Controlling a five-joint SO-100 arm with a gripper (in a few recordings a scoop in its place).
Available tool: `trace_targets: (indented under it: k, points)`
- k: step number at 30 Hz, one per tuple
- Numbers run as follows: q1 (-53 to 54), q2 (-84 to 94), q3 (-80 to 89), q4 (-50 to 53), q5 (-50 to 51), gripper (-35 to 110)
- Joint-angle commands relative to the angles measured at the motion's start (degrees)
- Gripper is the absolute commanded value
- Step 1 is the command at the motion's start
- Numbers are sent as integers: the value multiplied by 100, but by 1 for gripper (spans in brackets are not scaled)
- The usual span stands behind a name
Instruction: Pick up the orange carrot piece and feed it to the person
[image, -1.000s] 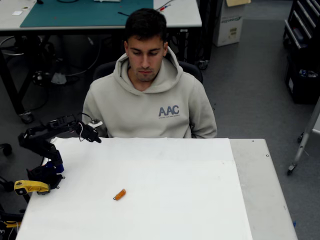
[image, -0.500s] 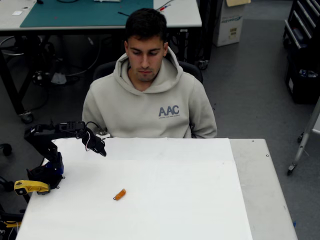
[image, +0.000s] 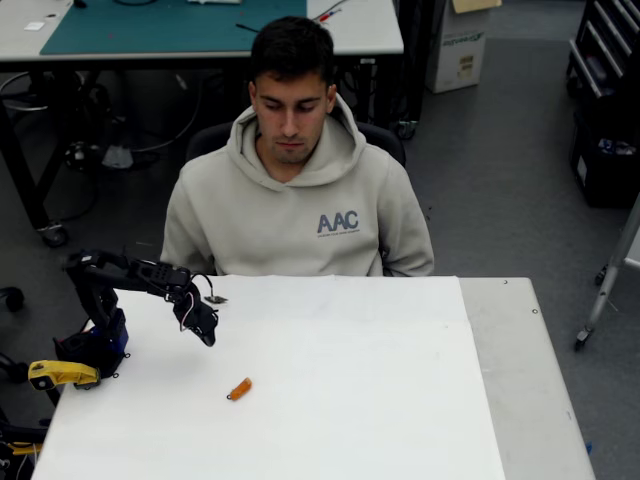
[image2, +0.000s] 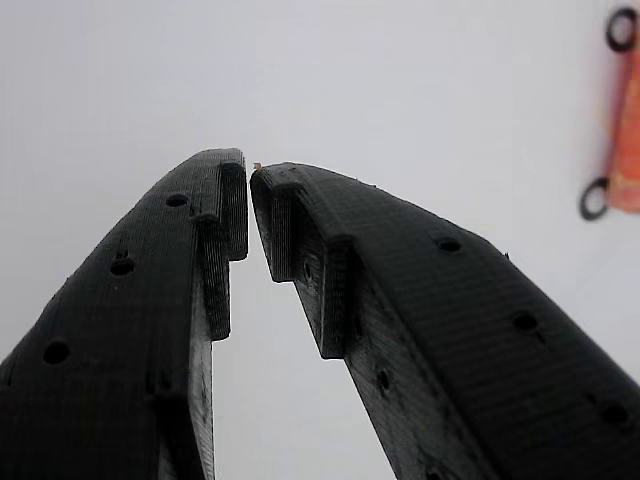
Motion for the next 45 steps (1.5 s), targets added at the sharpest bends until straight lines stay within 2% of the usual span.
trace_targets:
  k: [1, 17, 27, 45]
  points:
    - [281, -202, -905, -18, -167, -3]
    - [958, -1767, -2505, 62, -773, -3]
    - [1354, -1846, -2558, 62, -1187, -3]
    - [1327, -1863, -2558, 62, -1187, -3]
